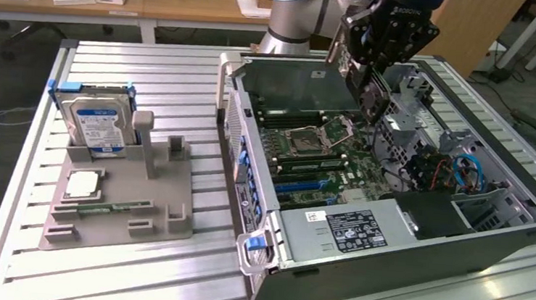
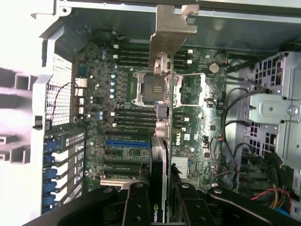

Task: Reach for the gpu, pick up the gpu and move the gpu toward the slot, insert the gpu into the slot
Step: 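Insert the gpu into the slot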

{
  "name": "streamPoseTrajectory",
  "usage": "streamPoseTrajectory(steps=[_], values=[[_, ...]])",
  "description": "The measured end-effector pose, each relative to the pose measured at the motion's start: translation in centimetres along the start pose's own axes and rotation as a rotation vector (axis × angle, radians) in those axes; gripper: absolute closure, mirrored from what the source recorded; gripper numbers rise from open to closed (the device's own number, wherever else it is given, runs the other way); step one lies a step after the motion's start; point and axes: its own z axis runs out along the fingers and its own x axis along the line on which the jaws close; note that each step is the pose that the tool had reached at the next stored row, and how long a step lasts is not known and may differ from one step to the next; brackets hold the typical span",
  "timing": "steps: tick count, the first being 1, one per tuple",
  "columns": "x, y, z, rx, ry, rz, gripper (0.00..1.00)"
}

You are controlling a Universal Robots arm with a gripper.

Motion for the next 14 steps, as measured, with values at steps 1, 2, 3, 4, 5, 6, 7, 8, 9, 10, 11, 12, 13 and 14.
streamPoseTrajectory(steps=[1, 2, 3, 4, 5, 6, 7, 8, 9, 10, 11, 12, 13, 14], values=[[0.00, 0.00, 0.02, 0.0000, 0.0006, -0.018, 0.74], [0.00, 0.00, 0.03, 0.0001, 0.0014, -0.036, 0.74], [0.00, 0.00, 0.03, 0.0002, 0.0020, -0.054, 0.74], [0.00, 0.00, 0.05, 0.0002, 0.0027, -0.071, 0.74], [0.00, 0.00, 0.06, 0.0003, 0.0033, -0.088, 0.74], [0.00, 0.00, 0.07, 0.0003, 0.0039, -0.104, 0.74], [0.00, 0.00, 0.07, 0.0004, 0.0046, -0.120, 0.74], [0.00, 0.00, 0.08, 0.0004, 0.0052, -0.136, 0.74], [0.00, 0.00, 0.10, 0.0004, 0.0058, -0.152, 0.74], [0.00, 0.00, 0.11, 0.0005, 0.0064, -0.169, 0.74], [0.00, -0.01, 0.12, 0.0005, 0.0071, -0.186, 0.74], [0.00, -0.01, 0.13, 0.0006, 0.0077, -0.202, 0.74], [0.00, -0.01, 0.14, 0.0007, 0.0083, -0.218, 0.74], [0.00, -0.01, 0.14, 0.0008, 0.0089, -0.234, 0.74]])
